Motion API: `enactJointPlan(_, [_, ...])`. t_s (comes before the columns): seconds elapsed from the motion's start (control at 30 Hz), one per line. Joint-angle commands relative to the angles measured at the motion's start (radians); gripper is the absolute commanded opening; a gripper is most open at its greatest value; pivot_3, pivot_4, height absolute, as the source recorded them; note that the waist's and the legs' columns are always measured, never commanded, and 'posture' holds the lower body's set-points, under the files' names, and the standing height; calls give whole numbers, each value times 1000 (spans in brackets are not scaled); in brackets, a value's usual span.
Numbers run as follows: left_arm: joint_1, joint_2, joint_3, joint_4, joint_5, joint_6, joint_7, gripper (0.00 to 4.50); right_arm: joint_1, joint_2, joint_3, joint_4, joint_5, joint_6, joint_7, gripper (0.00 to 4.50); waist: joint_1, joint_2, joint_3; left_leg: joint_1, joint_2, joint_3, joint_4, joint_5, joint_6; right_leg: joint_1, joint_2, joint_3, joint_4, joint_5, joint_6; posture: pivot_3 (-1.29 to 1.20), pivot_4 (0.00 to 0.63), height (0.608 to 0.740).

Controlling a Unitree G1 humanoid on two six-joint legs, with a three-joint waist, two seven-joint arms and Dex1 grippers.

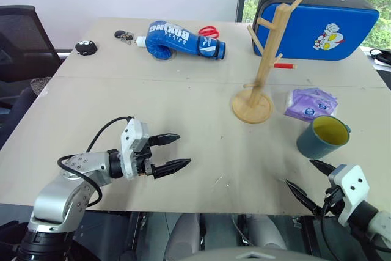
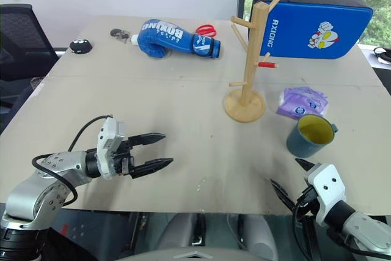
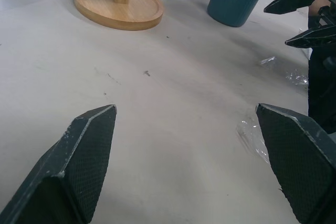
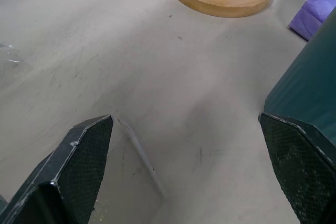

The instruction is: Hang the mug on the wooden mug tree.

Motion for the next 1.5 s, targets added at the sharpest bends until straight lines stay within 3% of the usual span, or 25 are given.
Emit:
enactJointPlan(0.03, [-43, -17, 5, -16, -4, -43, -5, 4364, -6, 25, -14, 20, 16, -44, 3, 4500, 1, 0, 0, 0, 0, 0, 0, 0, 0, 0, 0, 0, 0, 0, 0, 0, 150, 740])
enactJointPlan(0.2, [-102, -83, -25, -53, -64, -96, -72, 4364, 44, 53, -104, 151, 38, -109, 39, 4500, 6, 0, 0, 0, -1, 0, 1, 0, 0, 1, 0, 0, 0, 0, 1, 0, 150, 740])
enactJointPlan(0.43, [-77, -16, -44, -77, -128, -80, -242, 4364, 93, 35, -237, 276, 82, -157, 111, 4500, -3, 1, 0, 1, 0, 2, 0, 0, 1, 0, 2, 1, 0, 0, 1, 0, 150, 740])
enactJointPlan(0.6, [-92, 0, -46, -121, -179, -42, -254, 4364, -118, -27, -349, 447, 141, -110, 58, 4500, -4, 1, 0, 2, 0, 4, 2, 0, 1, 0, 2, 4, 0, -1, 3, 0, 150, 740])
enactJointPlan(0.87, [-90, 30, -21, -146, -236, -4, -269, 4364, -331, -78, -318, 550, 120, -84, 27, 4500, 0, 2, 0, 1, -1, 1, 0, 0, 1, 0, 3, 3, 1, 1, -1, 0, 150, 740])
enactJointPlan(1.5, [-37, 55, 45, -135, -250, -23, -274, 4364, -570, -91, -168, 633, 121, -8, 59, 4500, -2, 2, 0, 1, -1, 3, 0, 0, 1, 0, 3, 5, 1, 1, -1, 0, 150, 740])
